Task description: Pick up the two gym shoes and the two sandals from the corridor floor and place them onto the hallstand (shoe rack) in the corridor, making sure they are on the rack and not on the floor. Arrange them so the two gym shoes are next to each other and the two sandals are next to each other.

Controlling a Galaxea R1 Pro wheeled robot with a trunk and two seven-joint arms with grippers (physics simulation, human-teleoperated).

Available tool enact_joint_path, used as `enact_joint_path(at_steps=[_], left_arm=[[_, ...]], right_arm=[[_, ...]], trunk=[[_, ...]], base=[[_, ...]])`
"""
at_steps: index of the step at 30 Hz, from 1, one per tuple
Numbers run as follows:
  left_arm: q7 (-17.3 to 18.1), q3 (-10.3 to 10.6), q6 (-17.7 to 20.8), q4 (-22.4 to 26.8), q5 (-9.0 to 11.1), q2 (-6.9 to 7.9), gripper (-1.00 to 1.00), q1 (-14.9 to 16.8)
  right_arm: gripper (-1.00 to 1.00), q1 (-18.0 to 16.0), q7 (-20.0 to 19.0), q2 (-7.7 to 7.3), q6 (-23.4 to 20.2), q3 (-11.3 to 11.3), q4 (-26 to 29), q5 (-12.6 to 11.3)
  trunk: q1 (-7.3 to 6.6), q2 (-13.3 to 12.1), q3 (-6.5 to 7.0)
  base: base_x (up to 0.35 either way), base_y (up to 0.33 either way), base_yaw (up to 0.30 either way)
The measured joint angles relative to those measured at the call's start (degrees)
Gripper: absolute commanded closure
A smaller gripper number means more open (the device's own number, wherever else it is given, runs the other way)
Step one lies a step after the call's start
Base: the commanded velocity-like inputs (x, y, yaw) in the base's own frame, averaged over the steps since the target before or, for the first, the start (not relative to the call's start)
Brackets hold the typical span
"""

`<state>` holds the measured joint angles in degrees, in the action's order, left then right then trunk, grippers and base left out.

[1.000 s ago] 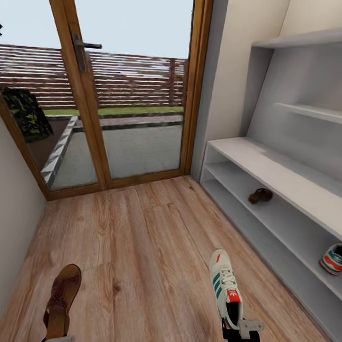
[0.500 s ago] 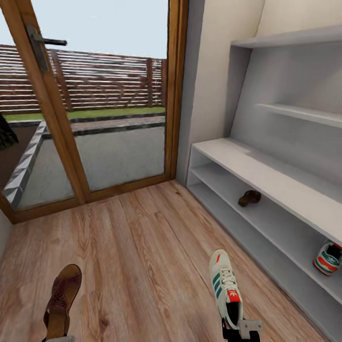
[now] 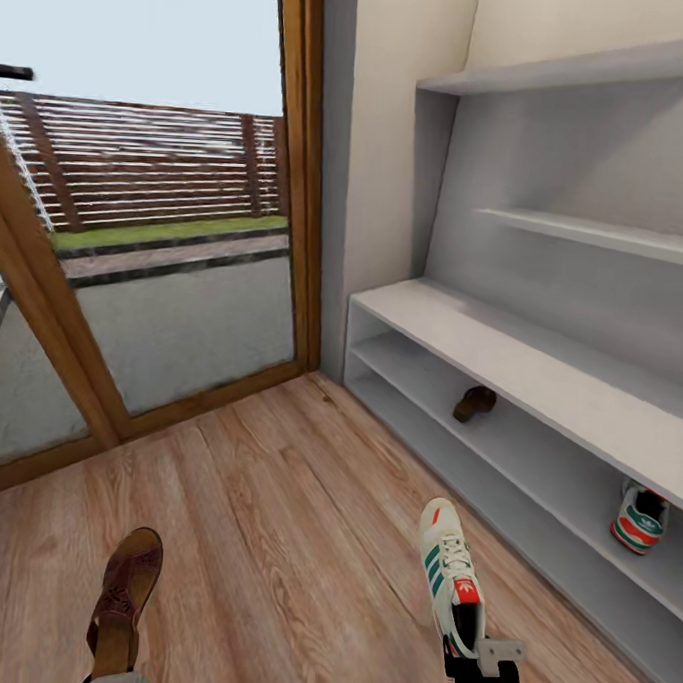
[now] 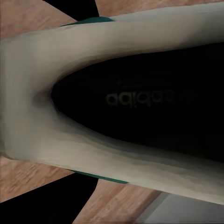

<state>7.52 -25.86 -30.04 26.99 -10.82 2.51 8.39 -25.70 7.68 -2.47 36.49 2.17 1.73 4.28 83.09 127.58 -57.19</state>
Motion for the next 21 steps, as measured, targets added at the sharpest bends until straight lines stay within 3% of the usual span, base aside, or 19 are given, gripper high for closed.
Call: enact_joint_path(at_steps=[11, 21], left_arm=[[0.0, 0.0, 0.0, 0.01, 0.06, 0.0, 1.0, 0.0], [-0.01, 0.0, 0.01, 0.02, 0.07, 0.0, 1.0, -0.01]], right_arm=[[1.0, -0.01, -0.01, 0.0, -0.01, -0.01, 0.01, 0.01], [1.0, -0.01, -0.01, 0.0, -0.02, -0.01, 0.02, 0.01]], trunk=[[0.0, 0.0, 0.22], [0.02, 0.0, 0.42]], base=[[0.287, 0.214, -0.258], [0.164, 0.3, -0.258]])
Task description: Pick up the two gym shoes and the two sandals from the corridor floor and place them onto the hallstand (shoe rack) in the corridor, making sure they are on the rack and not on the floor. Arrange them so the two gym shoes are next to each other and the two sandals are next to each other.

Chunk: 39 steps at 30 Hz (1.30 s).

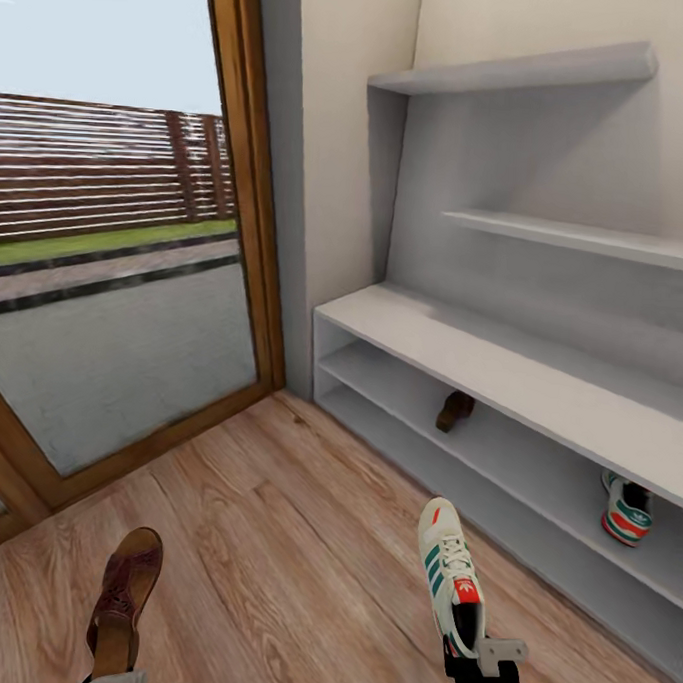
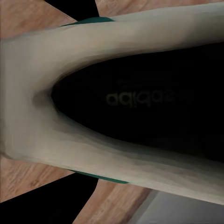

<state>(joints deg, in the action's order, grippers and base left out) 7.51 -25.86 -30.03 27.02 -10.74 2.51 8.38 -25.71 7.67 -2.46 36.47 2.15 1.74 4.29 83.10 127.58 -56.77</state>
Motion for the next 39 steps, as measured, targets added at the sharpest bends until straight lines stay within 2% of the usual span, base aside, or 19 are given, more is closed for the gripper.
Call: enact_joint_path(at_steps=[39], left_arm=[[0.0, 0.0, 0.0, 0.0, -0.09, 0.0, 1.0, 0.0]], right_arm=[[1.0, 0.01, 0.0, 0.0, 0.0, 0.0, 0.0, 0.0]], trunk=[[0.01, 0.0, 0.25]], base=[[0.073, 0.332, -0.258]])
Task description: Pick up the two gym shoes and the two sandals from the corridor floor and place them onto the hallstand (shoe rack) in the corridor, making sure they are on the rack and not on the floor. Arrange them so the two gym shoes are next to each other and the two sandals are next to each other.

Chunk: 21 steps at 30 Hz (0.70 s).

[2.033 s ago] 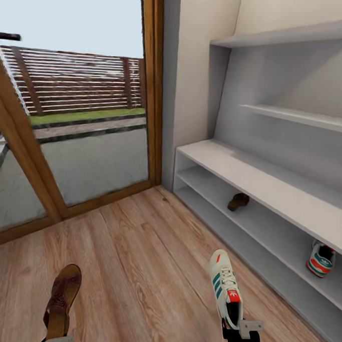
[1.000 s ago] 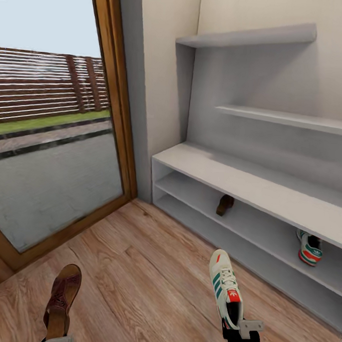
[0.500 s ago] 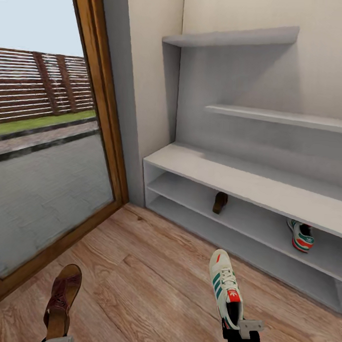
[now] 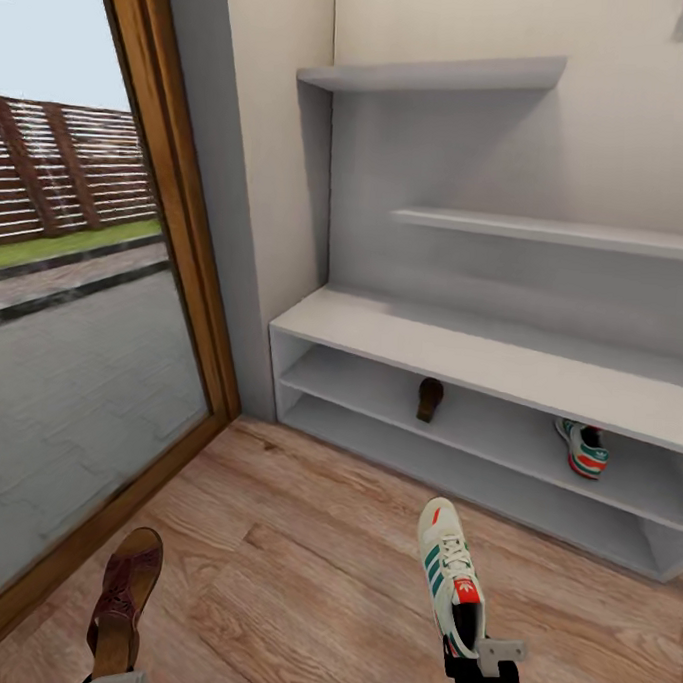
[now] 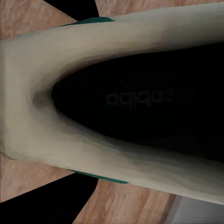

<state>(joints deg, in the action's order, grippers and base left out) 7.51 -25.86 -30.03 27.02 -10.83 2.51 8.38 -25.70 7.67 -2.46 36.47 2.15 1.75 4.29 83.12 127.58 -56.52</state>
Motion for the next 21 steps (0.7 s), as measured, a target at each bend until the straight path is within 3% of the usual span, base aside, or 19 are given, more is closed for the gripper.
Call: enact_joint_path(at_steps=[14, 21], left_arm=[[0.0, 0.0, 0.0, 0.0, -0.01, 0.0, 1.0, 0.0], [0.01, 0.0, -0.01, -0.03, -0.08, 0.0, 1.0, 0.01]], right_arm=[[1.0, 0.0, 0.0, 0.0, 0.0, 0.02, 0.0, 0.01], [1.0, -0.01, 0.0, 0.0, 0.03, 0.01, -0.01, 0.0]], trunk=[[-0.02, 0.0, 0.0], [-0.01, 0.0, 0.0]], base=[[0.068, 0.327, -0.258], [0.109, 0.163, -0.258]])
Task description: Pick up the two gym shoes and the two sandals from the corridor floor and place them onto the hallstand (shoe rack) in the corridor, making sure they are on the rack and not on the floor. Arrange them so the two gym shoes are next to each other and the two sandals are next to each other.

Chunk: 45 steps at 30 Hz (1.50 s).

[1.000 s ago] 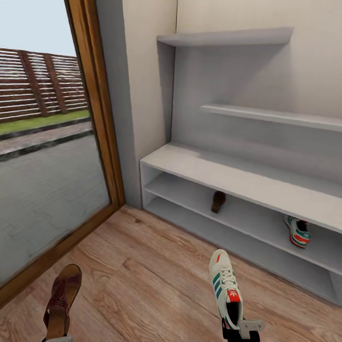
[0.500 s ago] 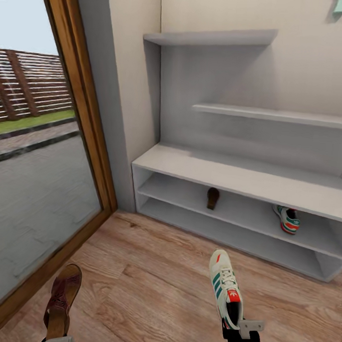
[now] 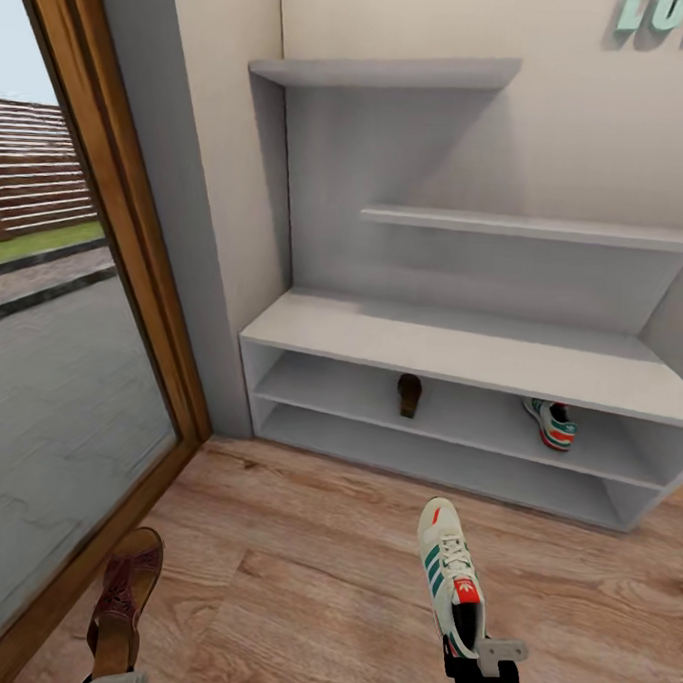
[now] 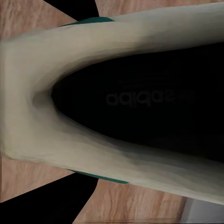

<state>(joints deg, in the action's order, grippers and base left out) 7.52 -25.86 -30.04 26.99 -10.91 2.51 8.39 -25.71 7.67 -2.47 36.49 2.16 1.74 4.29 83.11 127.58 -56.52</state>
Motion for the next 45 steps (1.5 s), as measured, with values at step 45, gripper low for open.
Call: enact_joint_path(at_steps=[45], left_arm=[[0.01, 0.02, 0.15, -0.12, -0.15, 0.0, 1.0, -0.01]], right_arm=[[1.0, -0.01, 0.03, 0.06, 0.09, -0.16, 0.02, -0.02]], trunk=[[0.01, 0.0, 0.0]], base=[[0.002, 0.002, -0.164]])
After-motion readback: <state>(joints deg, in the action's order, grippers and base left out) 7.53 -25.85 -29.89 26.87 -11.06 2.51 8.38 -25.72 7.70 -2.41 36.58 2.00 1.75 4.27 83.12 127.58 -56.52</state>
